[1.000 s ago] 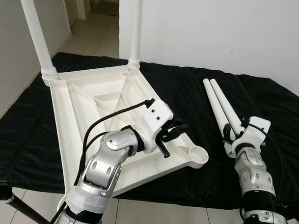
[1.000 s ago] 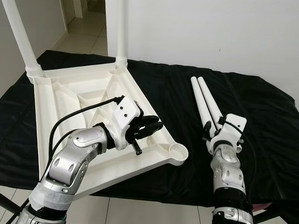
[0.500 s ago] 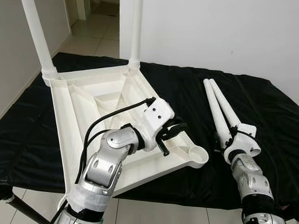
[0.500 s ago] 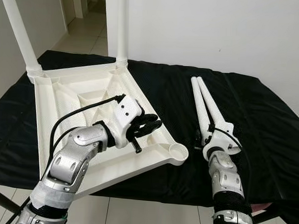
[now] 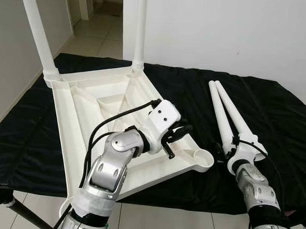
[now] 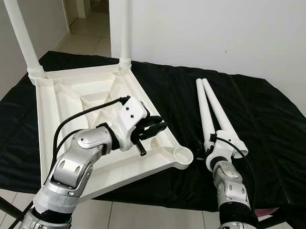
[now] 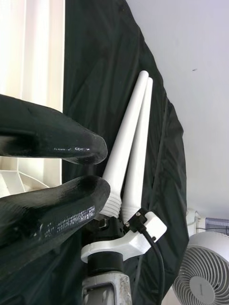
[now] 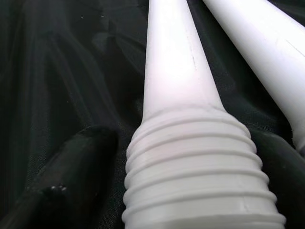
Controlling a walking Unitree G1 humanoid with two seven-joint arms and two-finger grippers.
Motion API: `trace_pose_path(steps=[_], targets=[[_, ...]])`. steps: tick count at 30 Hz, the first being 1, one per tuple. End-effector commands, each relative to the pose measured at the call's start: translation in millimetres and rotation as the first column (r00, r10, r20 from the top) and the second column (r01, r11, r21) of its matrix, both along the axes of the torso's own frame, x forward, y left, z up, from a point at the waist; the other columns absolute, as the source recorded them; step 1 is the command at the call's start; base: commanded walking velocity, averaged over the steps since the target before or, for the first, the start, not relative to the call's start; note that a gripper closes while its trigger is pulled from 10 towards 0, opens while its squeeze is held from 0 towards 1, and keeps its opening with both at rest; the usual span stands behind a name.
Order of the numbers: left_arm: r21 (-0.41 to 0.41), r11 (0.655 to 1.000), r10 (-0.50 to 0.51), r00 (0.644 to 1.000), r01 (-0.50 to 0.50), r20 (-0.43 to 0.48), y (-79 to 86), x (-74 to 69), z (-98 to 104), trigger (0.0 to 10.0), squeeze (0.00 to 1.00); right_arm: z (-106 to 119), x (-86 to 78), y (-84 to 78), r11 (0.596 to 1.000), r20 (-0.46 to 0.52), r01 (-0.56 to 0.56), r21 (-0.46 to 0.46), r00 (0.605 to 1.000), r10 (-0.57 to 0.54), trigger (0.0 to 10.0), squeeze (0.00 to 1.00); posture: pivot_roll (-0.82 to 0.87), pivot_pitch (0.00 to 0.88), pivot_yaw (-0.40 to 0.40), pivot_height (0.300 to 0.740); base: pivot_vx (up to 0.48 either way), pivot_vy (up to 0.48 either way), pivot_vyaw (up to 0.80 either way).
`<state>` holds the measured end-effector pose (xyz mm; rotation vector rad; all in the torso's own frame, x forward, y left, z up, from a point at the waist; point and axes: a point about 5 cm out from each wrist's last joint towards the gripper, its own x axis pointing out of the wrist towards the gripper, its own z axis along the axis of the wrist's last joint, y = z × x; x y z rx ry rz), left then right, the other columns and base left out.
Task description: Building children table
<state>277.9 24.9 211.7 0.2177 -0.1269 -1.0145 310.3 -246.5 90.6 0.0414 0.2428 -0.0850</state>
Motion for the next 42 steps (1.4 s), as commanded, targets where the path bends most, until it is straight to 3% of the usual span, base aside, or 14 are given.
trace_pose_path(steps=[1,2,3,8,15,16,17,24,29,30,31,35,39,42], targets=[[-0.039,0.978,0.205,0.978,-0.204,0.029,5.1,10.4,4,10.0,0.00,-3,-3.1,0.3,1.000,-0.018,-0.008,0.013,1.000,0.009,4.9,0.00,-0.07,0.000,-0.049,0.740,0.000,0.000,0.00],[-0.039,0.978,0.205,0.978,-0.204,0.029,5.1,10.4,4,10.0,0.00,-3,-3.1,0.3,1.000,-0.018,-0.008,0.013,1.000,0.009,4.9,0.00,-0.07,0.000,-0.049,0.740,0.000,0.000,0.00],[-0.041,0.979,0.203,0.978,-0.202,0.039,4.8,11.0,5,10.0,0.00,-3,-4.4,0.8,1.000,-0.018,-0.015,0.012,1.000,0.015,0.0,0.00,-0.07,0.000,-0.050,0.740,0.000,0.000,0.00],[-0.053,0.979,0.199,0.977,-0.195,0.074,3.4,15.0,12,10.0,0.00,-8,-7.3,3.6,0.999,-0.025,-0.039,0.008,0.999,0.039,0.0,0.00,-0.07,0.000,-0.058,0.740,0.000,0.000,0.00],[-0.065,0.977,0.204,0.978,-0.201,0.049,1.1,16.5,12,10.0,0.00,-5,-5.9,6.8,0.999,0.006,-0.046,0.014,0.999,0.046,0.0,0.00,-0.06,0.000,-0.062,0.740,0.000,0.000,0.00],[-0.064,0.977,0.208,0.977,-0.205,0.042,1.3,18.0,12,10.0,0.00,-1,-3.7,7.3,0.999,0.038,-0.031,-0.022,0.999,0.032,1.7,0.00,-0.06,0.000,-0.065,0.740,0.000,0.000,0.00],[-0.059,0.975,0.215,0.976,-0.213,0.038,2.1,19.6,11,10.0,0.00,1,-1.4,8.2,0.999,0.064,-0.015,-0.040,0.998,0.018,10.0,0.00,-0.05,0.000,-0.067,0.740,0.000,0.000,0.00],[-0.044,0.974,0.226,0.973,-0.224,0.050,7.2,24.8,8,10.0,0.00,14,5.1,11.6,0.993,0.171,0.068,-0.100,0.984,-0.050,10.0,0.00,-0.05,0.000,-0.067,0.740,0.000,0.000,0.00],[-0.057,0.973,0.225,0.974,-0.223,0.026,7.9,25.7,8,10.0,0.00,15,5.8,9.8,0.988,0.176,0.103,-0.113,0.981,-0.082,10.0,0.00,-0.05,0.000,-0.066,0.740,0.000,0.000,0.00],[-0.082,0.974,0.210,0.977,-0.211,-0.018,8.8,26.3,8,10.0,0.77,17,5.8,9.9,0.986,0.195,0.116,-0.121,0.977,-0.091,10.0,0.00,-0.05,0.000,-0.066,0.740,0.000,0.000,0.00],[-0.102,0.975,0.194,0.979,-0.199,-0.058,10.0,27.1,7,10.0,1.00,20,5.7,11.6,0.984,0.226,0.121,-0.131,0.970,-0.089,10.0,0.00,-0.05,0.000,-0.069,0.740,0.000,0.000,0.00],[-0.153,0.967,0.180,0.973,-0.202,-0.144,13.0,29.9,7,10.0,1.00,28,5.6,18.4,0.987,0.306,0.115,-0.109,0.949,-0.077,10.0,0.00,-0.06,0.000,-0.068,0.740,0.000,0.000,0.00],[-0.172,0.963,0.179,0.970,-0.207,-0.163,13.7,31.3,8,10.0,1.00,30,6.4,20.0,0.990,0.321,0.113,-0.086,0.944,-0.080,10.0,0.00,-0.07,0.000,-0.067,0.740,0.000,0.000,0.00],[-0.228,0.954,0.149,0.966,-0.197,-0.211,14.0,30.7,14,10.0,1.00,41,1.8,27.7,0.998,0.412,0.057,-0.020,0.910,-0.044,10.0,0.00,-0.08,0.000,-0.052,0.740,0.000,0.000,0.00]])
